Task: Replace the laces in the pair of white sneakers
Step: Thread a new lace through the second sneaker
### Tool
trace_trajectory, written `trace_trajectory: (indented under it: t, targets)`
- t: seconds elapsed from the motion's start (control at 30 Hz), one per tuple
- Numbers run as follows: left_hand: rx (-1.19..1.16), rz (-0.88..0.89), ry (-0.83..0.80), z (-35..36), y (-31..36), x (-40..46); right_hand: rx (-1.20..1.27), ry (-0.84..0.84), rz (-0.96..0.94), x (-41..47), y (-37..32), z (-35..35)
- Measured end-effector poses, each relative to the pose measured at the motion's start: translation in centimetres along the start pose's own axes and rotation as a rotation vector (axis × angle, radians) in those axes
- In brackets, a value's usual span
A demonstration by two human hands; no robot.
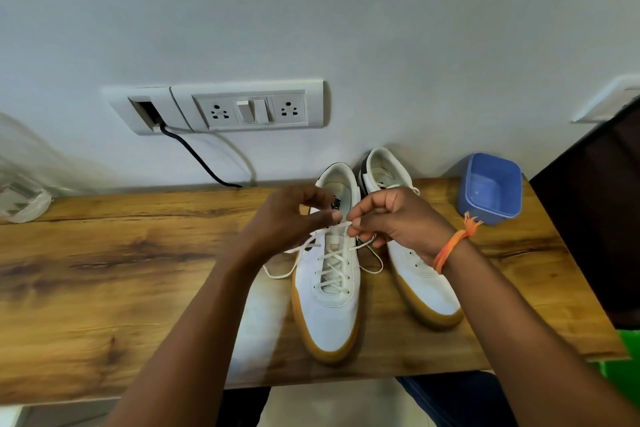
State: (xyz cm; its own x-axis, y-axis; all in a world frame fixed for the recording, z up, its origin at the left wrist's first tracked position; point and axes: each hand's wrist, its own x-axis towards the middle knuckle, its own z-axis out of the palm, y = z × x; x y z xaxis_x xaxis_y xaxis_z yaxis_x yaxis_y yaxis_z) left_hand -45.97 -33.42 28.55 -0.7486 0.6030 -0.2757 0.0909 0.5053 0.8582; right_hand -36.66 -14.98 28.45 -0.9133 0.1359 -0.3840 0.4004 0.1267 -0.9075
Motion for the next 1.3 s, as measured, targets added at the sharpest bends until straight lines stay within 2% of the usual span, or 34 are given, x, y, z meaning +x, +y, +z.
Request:
trace_trajectory:
  t: [0.13,0.27,0.47,0.53,0.67,0.73,0.83,0.97,1.2,1.3]
  targets:
    - [-0.24,-0.042,-0.183,1.0,1.2,-0.3,0.022,-0.008,-0.061,0.0,0.0,0.6]
    - [-0.385,-0.111,-0.213,0.8,0.7,-0.3,0.039,-0.008,-0.053,-0.1,-0.2,0.5]
    - [-0.446,-0.14,-0.239,0.0,0.4,-0.2,0.143,-0.034,-0.039,-0.4,-0.6,0.3]
    - [-0.308,-0.134,-0.182,0.3,0.4,-0.1,0.135,0.018,-0.019,-0.3,-0.5,0.0]
    - [0.498,0.119,0.099,1.4,-0.7,0.3,0.035,0.188,0.055,0.2,0.4,-0.5]
    - [0.647,0.232,0.167,2.0,-1.0,0.2,-0.08,0.219,0.063,0.4,0.8,-0.5]
    - [0.707,0.327,0.193,2.9,-1.2,0.4,-0.159,0.236,0.037,0.5,1.1,0.0]
    - [0.667,0.337,0.183,3.8,-2.1,0.7,-0.37,0.249,-0.041,0.7,1.5,0.6]
    - [0.396,0.15,0.203,4.3,-2.7,1.4,-0.477,0.189,-0.003,1.0,2.3,0.6]
    - [0.369,0.125,0.193,4.3,-2.5,1.5,-0.483,0.183,-0.004,1.0,2.3,0.5]
